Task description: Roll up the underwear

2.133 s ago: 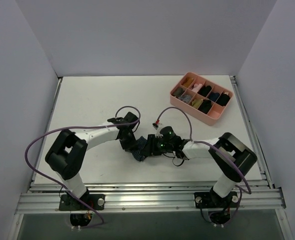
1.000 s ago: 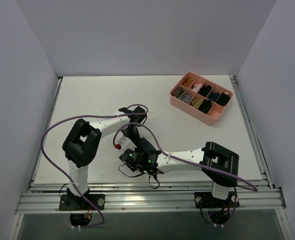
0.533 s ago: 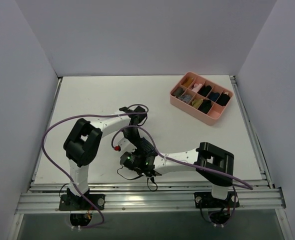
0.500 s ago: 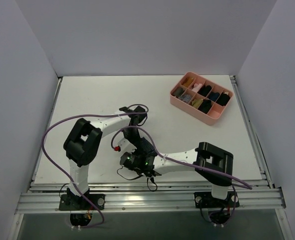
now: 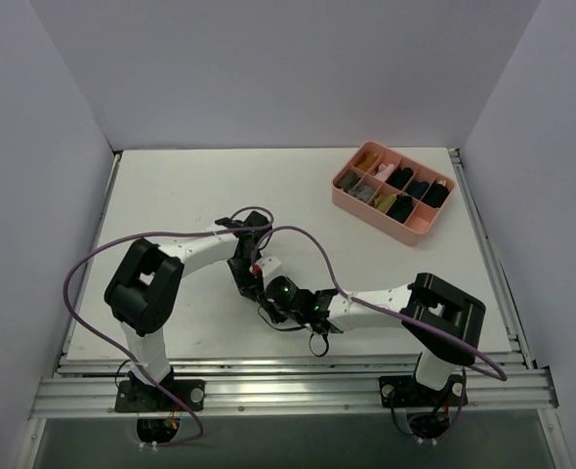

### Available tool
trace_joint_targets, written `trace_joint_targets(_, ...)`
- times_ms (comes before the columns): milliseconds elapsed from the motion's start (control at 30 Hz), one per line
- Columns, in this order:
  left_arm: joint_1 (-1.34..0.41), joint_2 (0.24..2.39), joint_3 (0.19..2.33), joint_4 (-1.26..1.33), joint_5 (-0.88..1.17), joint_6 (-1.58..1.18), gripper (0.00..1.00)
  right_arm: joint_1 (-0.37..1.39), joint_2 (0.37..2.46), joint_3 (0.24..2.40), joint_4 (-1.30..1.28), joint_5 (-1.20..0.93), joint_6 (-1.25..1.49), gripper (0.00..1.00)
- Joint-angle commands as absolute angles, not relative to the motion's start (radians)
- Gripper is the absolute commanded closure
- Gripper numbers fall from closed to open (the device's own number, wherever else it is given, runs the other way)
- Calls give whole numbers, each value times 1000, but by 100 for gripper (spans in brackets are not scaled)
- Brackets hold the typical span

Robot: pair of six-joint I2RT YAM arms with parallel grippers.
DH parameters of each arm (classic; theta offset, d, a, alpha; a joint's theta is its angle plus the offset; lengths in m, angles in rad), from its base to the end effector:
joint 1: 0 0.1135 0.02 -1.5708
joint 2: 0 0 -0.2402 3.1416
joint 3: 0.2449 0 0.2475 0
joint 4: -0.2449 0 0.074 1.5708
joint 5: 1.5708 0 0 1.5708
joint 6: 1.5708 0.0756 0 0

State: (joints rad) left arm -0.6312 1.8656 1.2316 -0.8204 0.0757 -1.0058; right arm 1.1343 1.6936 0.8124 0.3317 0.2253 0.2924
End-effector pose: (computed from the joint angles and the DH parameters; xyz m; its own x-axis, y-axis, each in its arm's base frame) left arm 0.2680 -0.2030 0.1011 -0.9323 -0.3617 0.0013 -0.3584 0.9233 -0.1383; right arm 0.1736 0.3322 0.1277 -0.4428 -0.2846 -0.8502 -0.7051 0.6963 0.1341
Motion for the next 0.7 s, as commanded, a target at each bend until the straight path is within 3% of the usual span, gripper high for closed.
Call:
trace_joint_targets(0,-611,1829,1170,-948,28,-974,50,1072,1766,700,330,20,390,100)
trace_joint_targets(333,-517,1709,1192,-1023,-38,-953,35,994,1839,563,557,-196,574,100)
trace_joint_targets(667,-517,1622,1123,-973,-83,-946,32,940,1947,552,595,-291,595,100)
